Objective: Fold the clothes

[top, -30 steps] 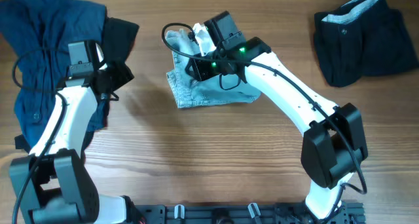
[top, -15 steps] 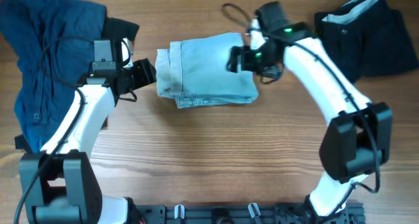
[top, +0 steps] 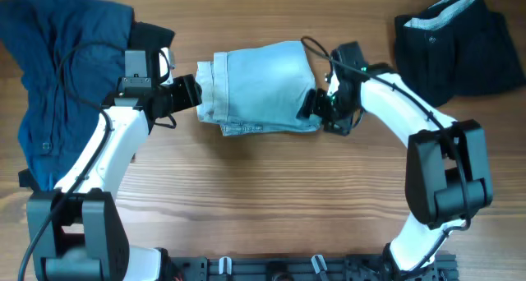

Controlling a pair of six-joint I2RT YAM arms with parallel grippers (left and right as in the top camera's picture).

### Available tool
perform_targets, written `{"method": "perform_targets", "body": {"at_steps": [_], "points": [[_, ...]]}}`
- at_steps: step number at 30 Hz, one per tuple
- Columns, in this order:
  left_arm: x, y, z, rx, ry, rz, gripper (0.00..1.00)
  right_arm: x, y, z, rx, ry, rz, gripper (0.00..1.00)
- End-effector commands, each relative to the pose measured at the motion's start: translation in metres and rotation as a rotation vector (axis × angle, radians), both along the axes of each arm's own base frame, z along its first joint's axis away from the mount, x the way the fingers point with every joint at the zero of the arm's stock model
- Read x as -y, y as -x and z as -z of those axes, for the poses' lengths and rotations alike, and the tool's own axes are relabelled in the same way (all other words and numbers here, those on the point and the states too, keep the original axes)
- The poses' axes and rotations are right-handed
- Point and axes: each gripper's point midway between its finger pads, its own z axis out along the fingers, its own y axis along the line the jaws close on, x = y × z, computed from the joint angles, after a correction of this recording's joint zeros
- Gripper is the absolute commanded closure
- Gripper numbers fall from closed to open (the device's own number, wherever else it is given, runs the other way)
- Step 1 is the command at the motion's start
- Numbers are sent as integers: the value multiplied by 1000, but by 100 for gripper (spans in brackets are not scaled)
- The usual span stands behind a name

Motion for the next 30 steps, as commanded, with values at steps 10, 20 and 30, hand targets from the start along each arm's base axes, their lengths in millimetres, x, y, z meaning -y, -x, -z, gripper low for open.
{"method": "perform_targets", "body": {"at_steps": [10,20,30], "points": [[3,1,-4,17,-2,30,27,57,-99,-5,489,351,85,96],[3,-2,-5,28,-2,30,28,53,-154,-88,757,138,115,0],[3,-1,-4,20,-2,30,28,-21,-70,-23,266,-32,324,0]]}}
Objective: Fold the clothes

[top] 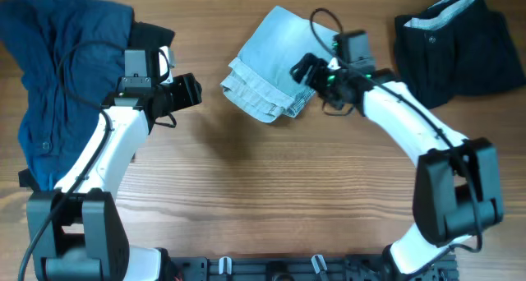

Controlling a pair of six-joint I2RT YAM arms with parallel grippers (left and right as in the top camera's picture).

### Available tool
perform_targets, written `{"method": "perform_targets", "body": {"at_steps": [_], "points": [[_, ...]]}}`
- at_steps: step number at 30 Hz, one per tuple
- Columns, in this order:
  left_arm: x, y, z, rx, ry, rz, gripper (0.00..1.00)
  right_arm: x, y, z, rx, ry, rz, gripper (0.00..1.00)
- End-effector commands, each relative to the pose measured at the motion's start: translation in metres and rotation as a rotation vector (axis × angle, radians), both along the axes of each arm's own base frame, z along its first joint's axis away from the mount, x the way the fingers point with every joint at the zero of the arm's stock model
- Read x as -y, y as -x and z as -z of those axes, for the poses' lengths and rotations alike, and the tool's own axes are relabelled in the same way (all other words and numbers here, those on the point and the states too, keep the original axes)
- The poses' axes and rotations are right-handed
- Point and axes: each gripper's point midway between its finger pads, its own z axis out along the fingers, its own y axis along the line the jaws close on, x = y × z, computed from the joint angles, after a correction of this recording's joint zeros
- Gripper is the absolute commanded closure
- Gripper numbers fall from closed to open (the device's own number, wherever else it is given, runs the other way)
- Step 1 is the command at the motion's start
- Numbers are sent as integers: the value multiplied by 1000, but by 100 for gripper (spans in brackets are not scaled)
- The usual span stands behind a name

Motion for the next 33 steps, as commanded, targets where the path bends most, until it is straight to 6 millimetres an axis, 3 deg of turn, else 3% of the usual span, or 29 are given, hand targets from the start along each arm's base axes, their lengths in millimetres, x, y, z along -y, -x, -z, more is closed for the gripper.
{"method": "perform_targets", "body": {"at_steps": [1,7,10,12,13,14,15,16,17,19,21,24,27,30,33], "points": [[3,3,-1,0,-3,30,28,-4,14,43,-123,29,98,0],[3,5,0,-6,-3,30,28,-4,19,90,-184,90,67,0],[3,5,0,-6,-3,30,28,-12,18,106,-179,83,22,9],[3,5,0,-6,-3,29,28,-17,19,114,-172,76,-37,27],[3,5,0,-6,-3,29,28,-18,21,119,-181,76,-50,44],[3,5,0,-6,-3,29,28,-21,20,120,-171,69,-77,53],[3,5,0,-6,-3,29,29,-26,20,118,-147,56,-127,61],[3,5,0,-6,-3,29,29,-28,18,116,-129,51,-157,76],[3,5,0,-6,-3,29,29,-27,15,112,-112,30,-182,82],[3,5,0,-6,-3,29,29,-19,5,95,-57,-38,-260,87],[3,5,0,-6,-4,29,29,9,-7,72,-23,-66,-256,93],[3,4,-1,-2,-3,29,29,64,-24,14,112,-17,-263,96],[3,3,-1,1,-3,29,28,115,-37,-72,336,93,-275,96],[3,3,-1,1,-3,29,28,135,-43,-123,488,212,-351,96],[3,3,-1,1,-3,29,28,148,-51,-158,599,371,-454,96]]}}
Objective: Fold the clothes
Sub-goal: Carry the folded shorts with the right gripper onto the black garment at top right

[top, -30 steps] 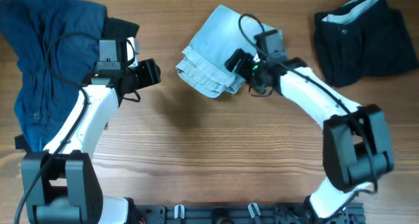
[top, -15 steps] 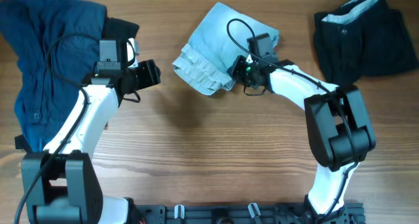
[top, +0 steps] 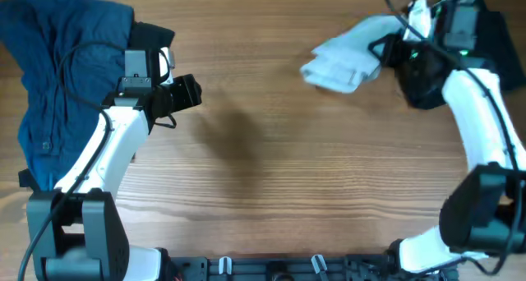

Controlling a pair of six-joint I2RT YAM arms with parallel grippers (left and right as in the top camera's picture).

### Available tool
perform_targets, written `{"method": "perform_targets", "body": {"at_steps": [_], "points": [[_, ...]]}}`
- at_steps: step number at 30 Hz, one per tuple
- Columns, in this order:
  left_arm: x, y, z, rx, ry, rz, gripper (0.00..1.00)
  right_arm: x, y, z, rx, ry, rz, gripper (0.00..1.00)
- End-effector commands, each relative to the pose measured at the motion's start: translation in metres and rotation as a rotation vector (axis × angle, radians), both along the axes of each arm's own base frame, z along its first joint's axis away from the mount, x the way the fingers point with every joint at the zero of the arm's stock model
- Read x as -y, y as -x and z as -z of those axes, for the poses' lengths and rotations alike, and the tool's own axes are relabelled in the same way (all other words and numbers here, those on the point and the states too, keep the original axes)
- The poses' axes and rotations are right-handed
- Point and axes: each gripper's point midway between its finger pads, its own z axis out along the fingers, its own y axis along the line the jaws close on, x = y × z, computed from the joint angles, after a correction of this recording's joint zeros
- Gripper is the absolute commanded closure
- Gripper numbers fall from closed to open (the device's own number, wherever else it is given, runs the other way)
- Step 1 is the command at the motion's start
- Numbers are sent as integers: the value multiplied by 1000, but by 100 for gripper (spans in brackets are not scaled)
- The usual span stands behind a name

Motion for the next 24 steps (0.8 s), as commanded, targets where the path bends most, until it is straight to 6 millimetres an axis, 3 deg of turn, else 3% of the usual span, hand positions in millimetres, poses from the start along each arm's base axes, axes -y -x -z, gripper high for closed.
{"method": "perform_targets", "body": {"at_steps": [1,4,7,8,10,12,17,19,24], "points": [[3,1,-2,12,-3,29,28,7,-16,-67,268,232,-169,96],[3,1,-2,9,-6,28,28,43,-35,-85,348,437,-84,96],[3,2,-2,9,-5,28,28,65,-44,-100,483,652,-198,96],[3,2,-2,9,-5,28,28,87,-50,-110,533,790,-205,96],[3,2,-2,9,-6,28,28,121,-54,-125,565,897,-139,96],[3,1,-2,10,-6,28,28,140,-52,-131,590,930,-135,96],[3,-2,-4,28,-5,27,28,146,-30,-108,624,919,-378,95],[-1,-3,-4,29,-23,15,28,133,-18,-93,638,905,-525,96],[-2,-6,-6,44,-26,12,30,128,-8,-79,621,922,-627,96]]}}
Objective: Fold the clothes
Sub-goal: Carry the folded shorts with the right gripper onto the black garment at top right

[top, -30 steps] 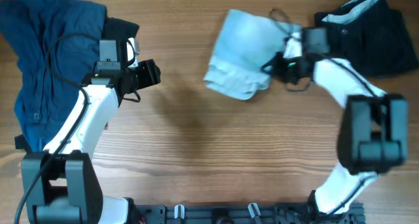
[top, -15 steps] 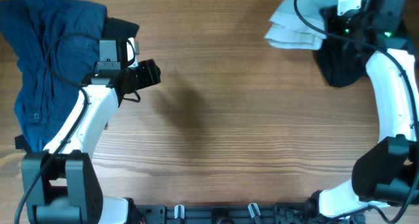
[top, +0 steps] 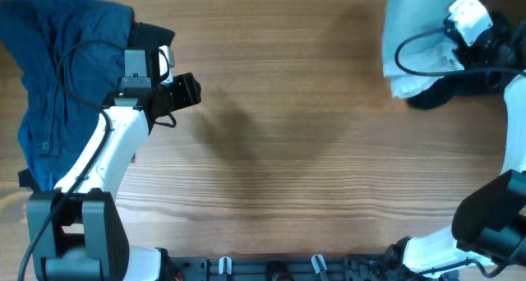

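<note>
The folded light-blue garment (top: 415, 34) is at the far right back of the table, over the black garment (top: 431, 98), of which only a dark edge shows beneath it. My right gripper (top: 457, 49) is shut on the light-blue garment; its fingertips are mostly hidden under the wrist and cable. My left gripper (top: 191, 92) stands open and empty at the left, pointing right over bare wood. A crumpled dark-blue garment (top: 57, 67) lies at the far left, behind the left arm.
The wooden table (top: 279, 149) stretches between the two arms. A black rail (top: 279, 269) with clips runs along the front edge, between the arm bases.
My right gripper has moved the light-blue garment further right and back, from just left of the black garment to on top of it. The left arm has not moved.
At first the folded light-blue garment lay at the table's middle back with a gripper at each end. Then the right gripper held it alone, turned and lifted, and later near the black garment. Now it is over the black garment.
</note>
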Controlling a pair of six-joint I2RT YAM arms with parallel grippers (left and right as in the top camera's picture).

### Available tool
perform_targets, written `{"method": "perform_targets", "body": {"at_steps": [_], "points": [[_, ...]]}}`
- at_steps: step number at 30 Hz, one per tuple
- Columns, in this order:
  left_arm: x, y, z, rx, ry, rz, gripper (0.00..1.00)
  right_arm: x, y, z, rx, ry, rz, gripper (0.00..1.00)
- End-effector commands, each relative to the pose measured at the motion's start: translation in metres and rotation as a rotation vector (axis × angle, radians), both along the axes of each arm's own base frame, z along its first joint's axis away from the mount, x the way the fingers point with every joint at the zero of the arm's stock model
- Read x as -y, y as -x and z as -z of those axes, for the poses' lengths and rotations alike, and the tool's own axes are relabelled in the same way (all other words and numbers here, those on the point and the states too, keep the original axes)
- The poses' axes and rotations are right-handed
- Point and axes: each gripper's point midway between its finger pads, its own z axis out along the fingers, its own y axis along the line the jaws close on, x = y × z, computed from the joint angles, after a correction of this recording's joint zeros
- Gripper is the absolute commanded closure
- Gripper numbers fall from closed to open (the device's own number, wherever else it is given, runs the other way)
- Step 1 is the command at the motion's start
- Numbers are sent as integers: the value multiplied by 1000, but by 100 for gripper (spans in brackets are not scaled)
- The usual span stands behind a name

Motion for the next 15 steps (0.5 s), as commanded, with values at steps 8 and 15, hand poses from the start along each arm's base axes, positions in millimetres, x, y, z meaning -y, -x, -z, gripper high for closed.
{"method": "perform_targets", "body": {"at_steps": [8,15], "points": [[-1,-7,-7,51,-22,15,31,23,-25,9,63,-32,-6,95],[0,-9,-8,57,-19,12,32,85,-16,15,81,-92,141,96]]}}
